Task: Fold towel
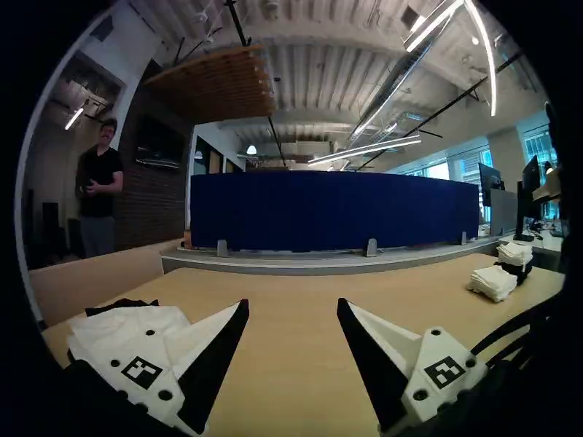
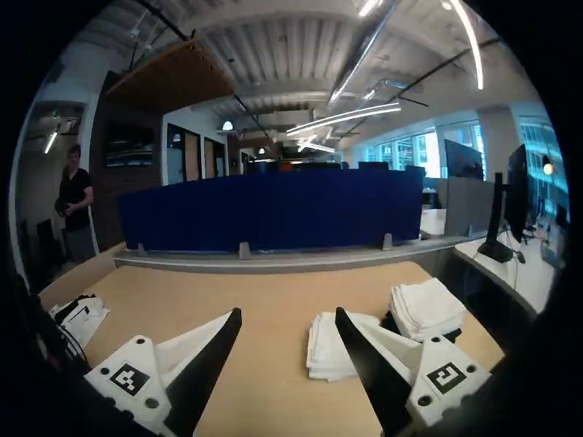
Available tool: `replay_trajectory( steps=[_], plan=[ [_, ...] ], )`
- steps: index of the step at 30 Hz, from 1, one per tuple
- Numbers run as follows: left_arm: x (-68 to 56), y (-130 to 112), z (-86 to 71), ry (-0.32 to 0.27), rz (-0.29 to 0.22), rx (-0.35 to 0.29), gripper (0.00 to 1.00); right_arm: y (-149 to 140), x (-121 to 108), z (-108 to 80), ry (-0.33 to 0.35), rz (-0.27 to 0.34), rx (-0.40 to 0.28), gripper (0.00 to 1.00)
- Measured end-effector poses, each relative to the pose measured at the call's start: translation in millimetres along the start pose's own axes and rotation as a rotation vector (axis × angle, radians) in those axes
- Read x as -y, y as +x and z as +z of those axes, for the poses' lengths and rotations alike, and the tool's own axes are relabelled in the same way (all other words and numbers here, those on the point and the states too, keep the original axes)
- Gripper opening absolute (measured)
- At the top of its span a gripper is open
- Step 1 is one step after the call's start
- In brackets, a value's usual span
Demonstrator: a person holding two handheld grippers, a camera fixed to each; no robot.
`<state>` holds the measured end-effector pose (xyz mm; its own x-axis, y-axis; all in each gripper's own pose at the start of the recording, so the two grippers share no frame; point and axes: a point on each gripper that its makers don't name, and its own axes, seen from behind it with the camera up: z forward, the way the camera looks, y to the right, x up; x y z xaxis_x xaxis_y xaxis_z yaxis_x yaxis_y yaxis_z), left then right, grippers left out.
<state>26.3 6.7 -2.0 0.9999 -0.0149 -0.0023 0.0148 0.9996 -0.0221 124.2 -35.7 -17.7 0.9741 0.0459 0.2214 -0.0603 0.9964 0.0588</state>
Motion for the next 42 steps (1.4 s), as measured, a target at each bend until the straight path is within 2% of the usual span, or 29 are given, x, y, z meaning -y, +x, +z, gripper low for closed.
replay_trajectory(
  steps=[6,20,32,42],
  plan=[
    [3.1,-6.1,0.5,0.002,-0.004,-0.008,0.89,5.2,6.3,4.1,0.003,-0.005,-0.005,0.99],
    [-0.6,-23.2,0.0,-0.002,0.003,0.002,0.89,4.1,6.0,4.8,0.009,-0.003,-0.007,0.99],
    [-0.6,-24.7,0.0,-0.003,0.011,0.002,0.89,1.6,8.2,6.9,0.037,0.002,-0.01,1.0],
    [-0.7,-24.5,-0.7,-0.001,0.014,0.002,0.9,18.6,-2.5,1.1,0.05,-0.012,-0.078,0.99]
  ],
)
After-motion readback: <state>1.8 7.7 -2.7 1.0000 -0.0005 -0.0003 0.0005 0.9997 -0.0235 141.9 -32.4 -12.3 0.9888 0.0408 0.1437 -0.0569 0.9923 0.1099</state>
